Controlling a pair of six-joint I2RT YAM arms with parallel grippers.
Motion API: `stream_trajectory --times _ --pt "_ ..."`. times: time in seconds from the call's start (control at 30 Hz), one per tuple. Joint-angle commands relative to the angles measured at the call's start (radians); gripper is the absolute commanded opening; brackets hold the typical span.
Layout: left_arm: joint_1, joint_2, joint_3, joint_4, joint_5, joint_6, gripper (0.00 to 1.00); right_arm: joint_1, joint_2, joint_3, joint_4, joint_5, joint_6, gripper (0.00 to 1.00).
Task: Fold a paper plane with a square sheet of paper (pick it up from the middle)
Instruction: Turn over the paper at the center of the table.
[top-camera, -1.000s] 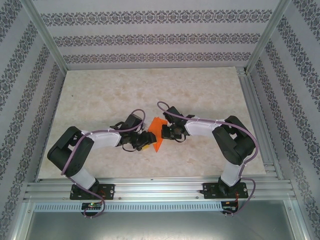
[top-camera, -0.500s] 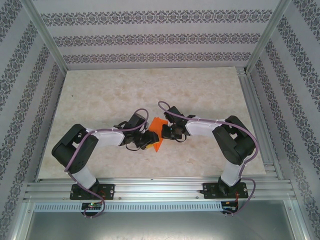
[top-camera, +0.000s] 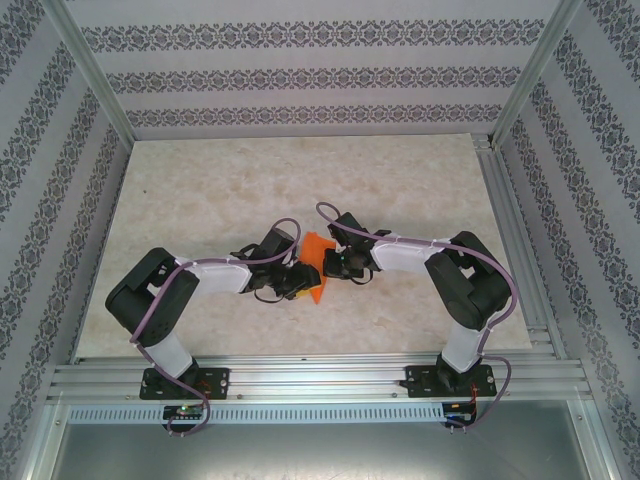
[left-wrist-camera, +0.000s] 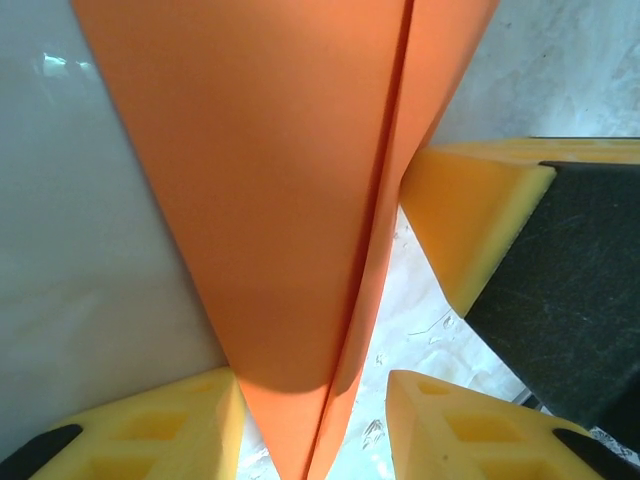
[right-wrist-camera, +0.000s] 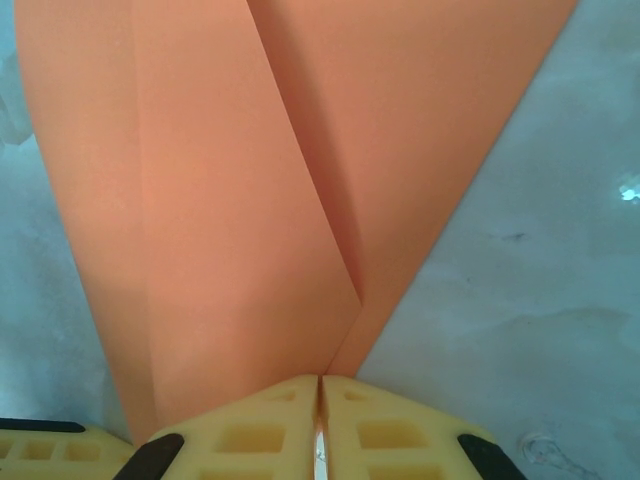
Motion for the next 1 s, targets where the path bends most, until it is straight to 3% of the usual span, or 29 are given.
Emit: stream_trajectory --times 0.0,0.17,0.57,0.97 --pt "-0.015 -0.044 -0.005 0.076 -0.027 -0.029 0.43 -0.007 0.004 -0.02 0.011 0.005 0.009 0.11" --pt "-0.018 -0.05 -0.018 0.131 -0.025 -0.049 0.44 -0.007 0.002 -0.022 0.011 0.003 0.009 0.11" --pt "-0.022 -0.121 -0.05 0.093 -0.087 -0.07 0.44 -0.009 0.005 -0.012 0.003 0.001 0.01 0.11" --pt "-0.024 -0.114 -0.065 0.146 -0.07 -0.102 0.44 -0.008 0.007 -0.01 0.006 0.0 0.01 0.11"
